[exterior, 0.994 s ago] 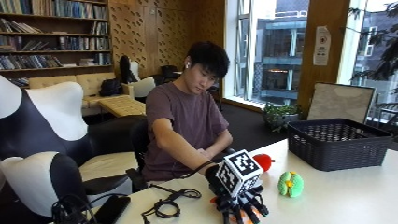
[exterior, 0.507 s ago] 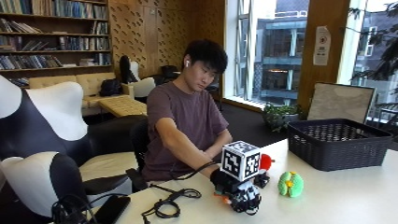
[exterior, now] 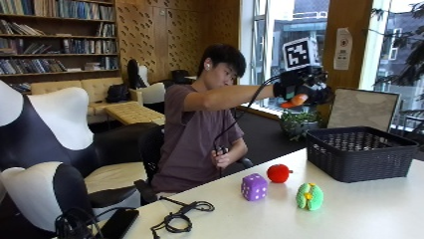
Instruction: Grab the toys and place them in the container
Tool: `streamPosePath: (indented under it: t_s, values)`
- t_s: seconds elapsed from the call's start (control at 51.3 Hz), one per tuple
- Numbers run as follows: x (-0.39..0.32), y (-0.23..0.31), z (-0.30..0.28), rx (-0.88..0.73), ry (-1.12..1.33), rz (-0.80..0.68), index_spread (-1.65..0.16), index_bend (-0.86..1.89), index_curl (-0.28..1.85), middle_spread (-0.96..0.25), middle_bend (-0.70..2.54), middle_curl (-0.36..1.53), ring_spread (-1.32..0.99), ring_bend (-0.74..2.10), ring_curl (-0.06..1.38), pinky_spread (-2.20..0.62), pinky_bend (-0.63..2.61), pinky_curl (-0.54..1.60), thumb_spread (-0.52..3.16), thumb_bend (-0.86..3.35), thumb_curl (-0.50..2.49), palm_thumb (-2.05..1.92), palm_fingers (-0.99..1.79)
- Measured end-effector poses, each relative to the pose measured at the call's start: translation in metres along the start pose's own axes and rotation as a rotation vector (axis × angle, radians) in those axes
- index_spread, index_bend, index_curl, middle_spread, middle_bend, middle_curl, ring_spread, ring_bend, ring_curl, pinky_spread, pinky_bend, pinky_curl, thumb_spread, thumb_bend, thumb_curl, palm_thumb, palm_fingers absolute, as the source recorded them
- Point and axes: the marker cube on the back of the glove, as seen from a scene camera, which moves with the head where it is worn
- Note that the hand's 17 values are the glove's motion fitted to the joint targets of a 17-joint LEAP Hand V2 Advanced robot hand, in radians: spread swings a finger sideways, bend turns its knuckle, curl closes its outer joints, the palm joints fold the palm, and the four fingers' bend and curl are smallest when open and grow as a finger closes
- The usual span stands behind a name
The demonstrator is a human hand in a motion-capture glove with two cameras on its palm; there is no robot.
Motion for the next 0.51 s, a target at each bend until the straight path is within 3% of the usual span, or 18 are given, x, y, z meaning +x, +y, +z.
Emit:
streamPosePath:
  t_s: [0.097,0.214,0.351,0.448,0.468,0.507]
  values:
    - [-0.084,-0.029,-0.01,-0.012,-0.081,-0.089,-0.38,0.61,0.49,-0.29,1.19,0.73,-0.35,1.48,0.64,-0.41,1.22,0.59,1.05,0.09,0.64,0.49,1.02]
    - [-0.159,-0.06,0.014,-0.058,0.017,-0.239,-0.39,0.62,0.55,-0.29,1.2,0.77,-0.35,1.49,0.65,-0.41,1.24,0.6,1.03,0.07,0.68,0.48,1.0]
    - [-0.277,-0.086,0.059,-0.157,-0.039,-0.167,-0.39,0.63,0.61,-0.29,1.2,0.81,-0.35,1.52,0.65,-0.4,1.25,0.61,1.01,0.05,0.71,0.48,0.97]
    - [-0.322,-0.102,0.1,-0.184,0.119,0.144,-0.39,0.62,0.66,-0.29,1.19,0.84,-0.34,1.53,0.66,-0.4,1.26,0.61,1.0,0.03,0.74,0.48,0.94]
    - [-0.331,-0.103,0.106,-0.182,0.134,0.15,-0.4,0.63,0.68,-0.29,1.19,0.84,-0.34,1.53,0.66,-0.4,1.26,0.62,1.01,0.03,0.74,0.47,0.94]
    - [-0.351,-0.099,0.111,-0.184,0.075,0.024,-0.4,0.62,0.7,-0.29,1.18,0.85,-0.34,1.53,0.66,-0.4,1.26,0.61,1.0,0.02,0.75,0.48,0.92]
